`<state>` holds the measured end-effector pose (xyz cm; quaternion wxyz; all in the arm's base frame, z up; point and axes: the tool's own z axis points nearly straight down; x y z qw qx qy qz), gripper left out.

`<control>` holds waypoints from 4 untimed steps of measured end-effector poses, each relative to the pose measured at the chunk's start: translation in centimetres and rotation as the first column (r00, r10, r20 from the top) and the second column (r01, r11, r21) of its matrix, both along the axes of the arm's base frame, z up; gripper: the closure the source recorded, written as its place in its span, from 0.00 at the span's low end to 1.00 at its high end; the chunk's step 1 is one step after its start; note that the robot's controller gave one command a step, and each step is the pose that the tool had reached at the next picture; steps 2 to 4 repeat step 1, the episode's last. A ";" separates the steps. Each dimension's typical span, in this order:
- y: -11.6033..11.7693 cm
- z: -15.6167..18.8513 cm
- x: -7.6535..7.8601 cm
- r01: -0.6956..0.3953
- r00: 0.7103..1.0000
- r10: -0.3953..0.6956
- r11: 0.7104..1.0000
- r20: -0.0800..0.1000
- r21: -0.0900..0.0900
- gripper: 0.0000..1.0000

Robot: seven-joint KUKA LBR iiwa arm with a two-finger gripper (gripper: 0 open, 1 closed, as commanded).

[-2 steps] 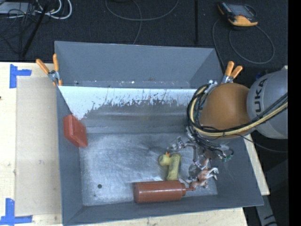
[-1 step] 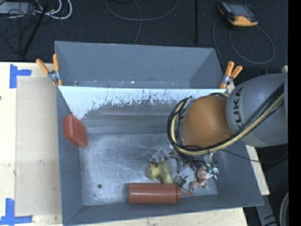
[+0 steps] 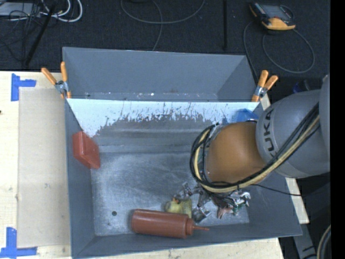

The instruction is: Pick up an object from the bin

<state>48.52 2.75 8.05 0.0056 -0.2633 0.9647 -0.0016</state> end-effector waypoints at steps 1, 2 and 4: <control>0.0 0.0 0.0 -0.001 1.000 0.001 1.000 0.000 0.000 1.00; 0.0 0.0 0.0 -0.001 1.000 0.001 1.000 0.000 0.000 1.00; 0.0 0.0 0.0 -0.001 1.000 0.001 1.000 0.000 0.000 1.00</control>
Offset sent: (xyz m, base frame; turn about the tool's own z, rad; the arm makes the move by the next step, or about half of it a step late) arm -0.0029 -0.0008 -0.0099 -0.0013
